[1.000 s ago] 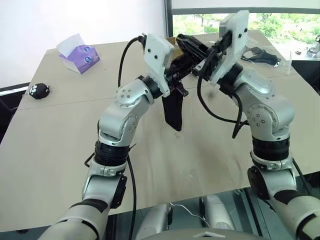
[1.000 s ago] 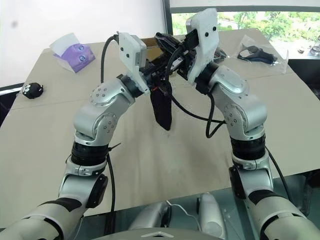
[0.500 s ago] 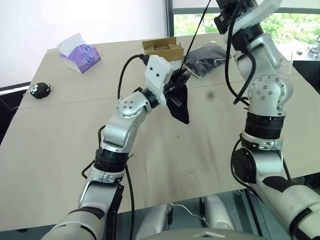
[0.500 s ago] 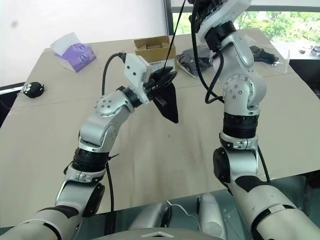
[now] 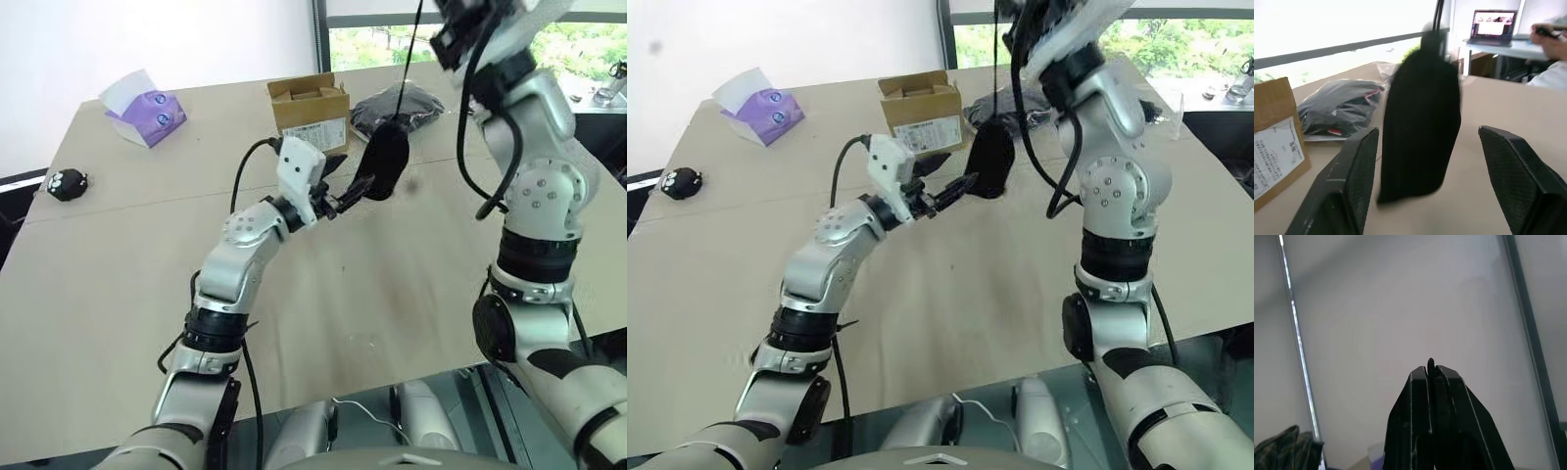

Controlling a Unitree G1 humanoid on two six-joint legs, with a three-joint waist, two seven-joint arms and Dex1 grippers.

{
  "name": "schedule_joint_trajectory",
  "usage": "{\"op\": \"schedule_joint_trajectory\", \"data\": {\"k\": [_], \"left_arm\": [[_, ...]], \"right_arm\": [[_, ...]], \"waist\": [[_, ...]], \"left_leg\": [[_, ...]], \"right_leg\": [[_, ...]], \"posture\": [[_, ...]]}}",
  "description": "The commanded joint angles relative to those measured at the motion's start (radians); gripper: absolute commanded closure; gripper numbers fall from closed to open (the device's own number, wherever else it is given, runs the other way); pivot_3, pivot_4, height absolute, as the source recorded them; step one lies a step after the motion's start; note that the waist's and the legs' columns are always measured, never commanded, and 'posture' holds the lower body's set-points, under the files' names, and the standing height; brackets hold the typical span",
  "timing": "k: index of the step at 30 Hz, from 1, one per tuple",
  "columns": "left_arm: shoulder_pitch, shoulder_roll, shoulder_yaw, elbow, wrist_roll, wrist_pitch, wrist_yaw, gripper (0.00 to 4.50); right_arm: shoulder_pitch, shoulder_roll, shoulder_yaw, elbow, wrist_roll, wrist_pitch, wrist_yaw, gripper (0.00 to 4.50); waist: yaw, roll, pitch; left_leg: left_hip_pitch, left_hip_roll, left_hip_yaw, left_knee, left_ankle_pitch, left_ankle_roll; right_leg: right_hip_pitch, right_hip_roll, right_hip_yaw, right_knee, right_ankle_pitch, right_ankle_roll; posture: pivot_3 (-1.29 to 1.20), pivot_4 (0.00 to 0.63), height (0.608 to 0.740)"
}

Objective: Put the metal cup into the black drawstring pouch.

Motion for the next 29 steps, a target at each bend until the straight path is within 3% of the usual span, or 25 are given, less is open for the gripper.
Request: {"op": "schedule_joint_trajectory", "data": {"k": [1, 4, 8, 11, 17, 22, 25, 29], "left_arm": [[0.066, 0.076, 0.073, -0.135, -0.111, 0.094, -0.058, 1.04], [0.131, 0.146, 0.093, -0.174, -0.119, 0.129, -0.075, 1.04], [0.248, 0.223, 0.126, -0.204, -0.097, 0.146, -0.073, 0.98], [0.429, 0.291, 0.112, -0.246, -0.011, 0.093, -0.081, 0.98], [0.678, 0.29, 0.128, -0.313, 0.029, 0.004, -0.08, 0.98], [0.785, 0.272, 0.122, -0.297, 0.087, -0.087, -0.069, 0.98], [0.794, 0.228, 0.159, -0.238, 0.121, -0.153, -0.018, 0.98], [0.78, 0.18, 0.2, -0.191, 0.137, -0.218, 0.027, 0.98]], "right_arm": [[0.03, -0.031, 0.049, -0.061, -0.016, 0.034, 0.041, 4.5], [0.057, -0.054, 0.074, -0.075, -0.024, 0.043, 0.073, 4.5], [0.112, -0.085, 0.072, -0.123, 0.03, 0.102, 0.121, 3.16], [0.248, -0.212, 0.072, -0.196, 0.022, 0.134, 0.217, 1.99], [0.538, -0.418, 0.017, -0.19, 0.077, 0.094, 0.524, 1.99], [0.741, -0.5, 0.047, 0.034, -0.092, -0.151, 0.742, 1.99], [0.772, -0.48, 0.023, 0.258, -0.18, -0.382, 0.833, 1.99], [0.715, -0.464, -0.021, 0.52, -0.266, -0.599, 0.821, 1.99]], "waist": [[0.0, 0.0, 0.0], [0.004, 0.001, 0.0], [0.007, 0.001, 0.0], [0.011, 0.0, 0.0], [0.036, 0.001, 0.001], [0.058, 0.001, 0.0], [0.061, 0.001, 0.0], [0.058, 0.001, 0.0]], "left_leg": [[0.0, 0.0, 0.0, 0.0, 0.0, 0.0], [0.001, 0.0, 0.0, -0.002, 0.0, 0.0], [0.0, -0.001, -0.001, -0.002, 0.0, 0.0], [0.001, -0.001, -0.002, -0.006, 0.0, 0.0], [0.002, 0.0, -0.001, -0.012, 0.0, 0.0], [0.004, 0.0, 0.002, -0.011, 0.0, 0.001], [0.006, 0.0, 0.003, -0.011, 0.0, 0.001], [0.007, 0.001, 0.004, -0.011, 0.0, 0.001]], "right_leg": [[0.0, 0.0, 0.0, 0.0, 0.0, 0.0], [0.0, 0.001, 0.0, 0.0, 0.0, 0.0], [0.0, 0.001, -0.001, -0.001, 0.0, 0.0], [0.0, 0.001, -0.001, -0.003, 0.0, 0.0], [0.0, 0.0, -0.002, -0.006, 0.0, 0.0], [0.002, 0.0, 0.001, -0.006, 0.0, -0.001], [0.002, 0.0, 0.001, -0.005, 0.0, -0.001], [0.002, 0.001, 0.002, -0.005, 0.001, -0.001]], "posture": [[0.0, 0.15, 0.74], [0.0, 0.15, 0.74], [0.0, 0.15, 0.74], [0.0, 0.15, 0.74], [0.0, 0.15, 0.74], [0.0, 0.15, 0.74], [0.0, 0.15, 0.74], [0.0, 0.15, 0.74]]}}
